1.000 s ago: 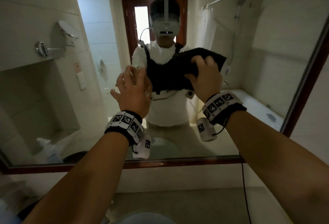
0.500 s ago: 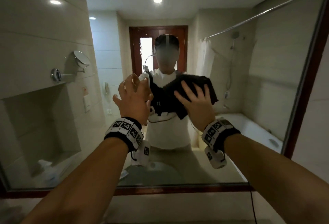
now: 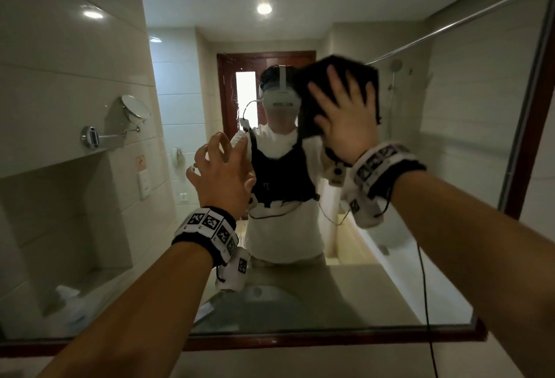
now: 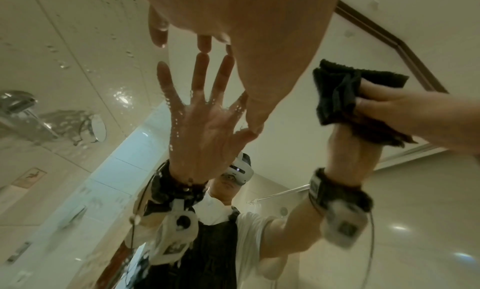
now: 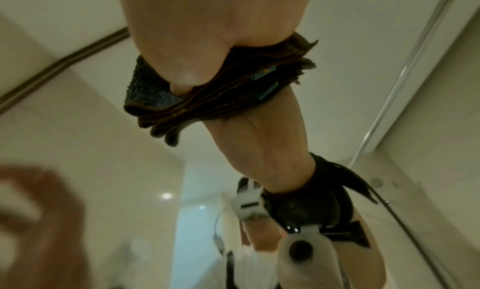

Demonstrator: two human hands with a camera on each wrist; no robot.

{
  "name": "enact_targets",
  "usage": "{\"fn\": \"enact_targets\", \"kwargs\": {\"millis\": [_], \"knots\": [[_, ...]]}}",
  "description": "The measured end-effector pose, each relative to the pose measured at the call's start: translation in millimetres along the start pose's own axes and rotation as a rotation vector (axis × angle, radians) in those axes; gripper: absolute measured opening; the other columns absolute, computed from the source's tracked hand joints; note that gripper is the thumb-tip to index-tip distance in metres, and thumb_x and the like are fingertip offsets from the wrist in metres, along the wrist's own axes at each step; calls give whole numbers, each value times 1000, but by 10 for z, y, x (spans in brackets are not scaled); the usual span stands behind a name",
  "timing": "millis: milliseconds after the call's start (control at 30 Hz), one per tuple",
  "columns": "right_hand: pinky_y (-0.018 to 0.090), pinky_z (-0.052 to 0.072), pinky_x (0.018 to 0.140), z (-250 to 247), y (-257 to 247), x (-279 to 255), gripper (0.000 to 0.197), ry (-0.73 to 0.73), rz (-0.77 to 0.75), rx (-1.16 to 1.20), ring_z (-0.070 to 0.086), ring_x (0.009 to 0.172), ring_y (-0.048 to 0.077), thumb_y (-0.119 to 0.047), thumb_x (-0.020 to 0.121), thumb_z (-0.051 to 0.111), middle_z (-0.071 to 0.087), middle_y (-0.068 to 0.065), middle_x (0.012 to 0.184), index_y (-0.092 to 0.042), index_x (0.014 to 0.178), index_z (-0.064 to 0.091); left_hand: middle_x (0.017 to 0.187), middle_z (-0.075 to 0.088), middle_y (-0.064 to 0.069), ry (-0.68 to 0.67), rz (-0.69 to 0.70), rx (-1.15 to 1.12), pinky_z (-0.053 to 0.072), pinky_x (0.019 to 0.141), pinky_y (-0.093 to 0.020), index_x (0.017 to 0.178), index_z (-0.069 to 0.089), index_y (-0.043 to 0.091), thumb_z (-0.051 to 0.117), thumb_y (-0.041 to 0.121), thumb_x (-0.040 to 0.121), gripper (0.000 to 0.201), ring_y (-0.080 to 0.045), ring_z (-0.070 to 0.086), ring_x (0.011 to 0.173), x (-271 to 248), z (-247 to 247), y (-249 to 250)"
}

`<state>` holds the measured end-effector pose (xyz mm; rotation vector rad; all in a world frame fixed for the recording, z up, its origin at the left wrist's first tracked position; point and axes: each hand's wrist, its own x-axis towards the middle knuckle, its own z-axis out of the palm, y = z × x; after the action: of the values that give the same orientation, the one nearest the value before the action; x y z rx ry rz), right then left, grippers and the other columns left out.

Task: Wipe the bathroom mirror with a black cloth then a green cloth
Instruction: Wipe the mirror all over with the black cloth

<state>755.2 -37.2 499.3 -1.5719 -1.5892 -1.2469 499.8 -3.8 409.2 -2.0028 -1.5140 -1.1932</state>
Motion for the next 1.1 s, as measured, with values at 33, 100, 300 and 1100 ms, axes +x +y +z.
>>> {"fn": "enact_targets", "kwargs": {"millis": [33,100,300,1100], "knots": [[62,9,118,-58,64,145,63,12,52,18,13,150,35,-43,97,45,8,5,167,-38,156,21,157,17,-3,2,5,7,35,103,-64,147,31,44,75,47,79,80,-37,23,139,8,0,-14],[62,7,119,-123,93,333,62,24,143,54,7,152,35,-43,99,41,4,5,167,-37,157,17,157,17,-3,0,9,21,36,102,-64,146,31,44,74,48,79,80,-37,24,138,13,3,-28],[63,4,118,56,-314,59,64,13,99,15,7,151,37,-43,99,42,4,8,167,-36,157,17,157,16,-4,1,-4,14,35,102,-64,146,32,43,75,44,79,80,-37,23,139,13,25,-4],[63,7,119,98,-386,-157,66,-25,150,20,6,151,37,-45,99,42,2,8,167,-36,158,12,159,13,-7,-5,36,-25,32,105,-67,149,26,41,77,36,78,88,-39,19,142,8,61,-39]]}}
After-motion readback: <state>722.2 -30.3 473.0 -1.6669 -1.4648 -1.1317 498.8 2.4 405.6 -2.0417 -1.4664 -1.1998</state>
